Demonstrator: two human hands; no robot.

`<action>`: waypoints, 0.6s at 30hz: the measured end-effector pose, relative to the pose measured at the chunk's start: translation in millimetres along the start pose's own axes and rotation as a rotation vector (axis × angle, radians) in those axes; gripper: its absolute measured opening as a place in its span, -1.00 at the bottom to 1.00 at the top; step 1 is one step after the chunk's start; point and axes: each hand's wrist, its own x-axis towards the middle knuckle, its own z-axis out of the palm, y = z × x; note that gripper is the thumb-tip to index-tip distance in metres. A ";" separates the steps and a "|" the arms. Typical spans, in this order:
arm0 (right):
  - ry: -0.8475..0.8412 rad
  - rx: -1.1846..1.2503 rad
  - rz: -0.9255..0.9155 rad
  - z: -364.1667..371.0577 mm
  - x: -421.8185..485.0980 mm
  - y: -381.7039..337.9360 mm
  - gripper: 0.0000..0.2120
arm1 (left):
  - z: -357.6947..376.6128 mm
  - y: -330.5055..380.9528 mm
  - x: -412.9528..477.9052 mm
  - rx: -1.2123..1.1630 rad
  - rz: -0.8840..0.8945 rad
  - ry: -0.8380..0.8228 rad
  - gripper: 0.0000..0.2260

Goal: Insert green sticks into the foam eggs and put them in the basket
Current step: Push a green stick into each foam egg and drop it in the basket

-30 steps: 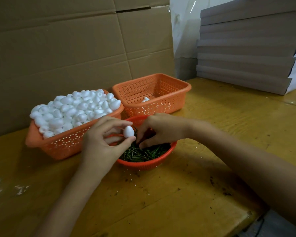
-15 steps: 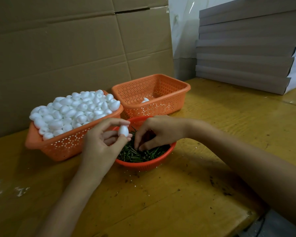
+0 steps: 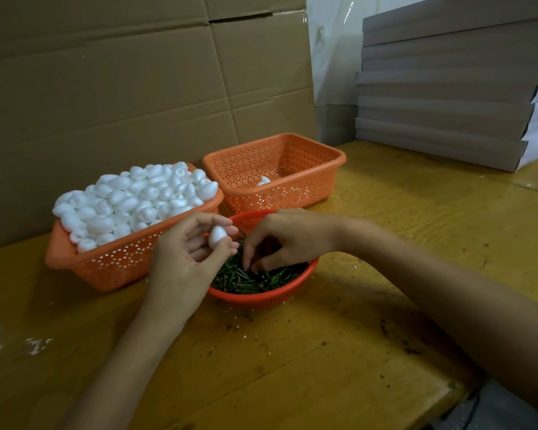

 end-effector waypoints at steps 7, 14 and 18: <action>0.005 0.003 0.001 0.5 0.2 0.3 -0.80 | 0.5 2.1 -0.1 0.017 -0.008 0.003 -0.81; 0.013 0.010 -0.005 1.0 0.2 1.1 -0.79 | 1.1 4.1 0.5 0.024 -0.001 0.010 -0.83; 0.013 0.010 -0.007 1.4 0.9 1.9 -0.78 | 0.5 2.9 0.2 0.029 -0.003 0.010 -0.82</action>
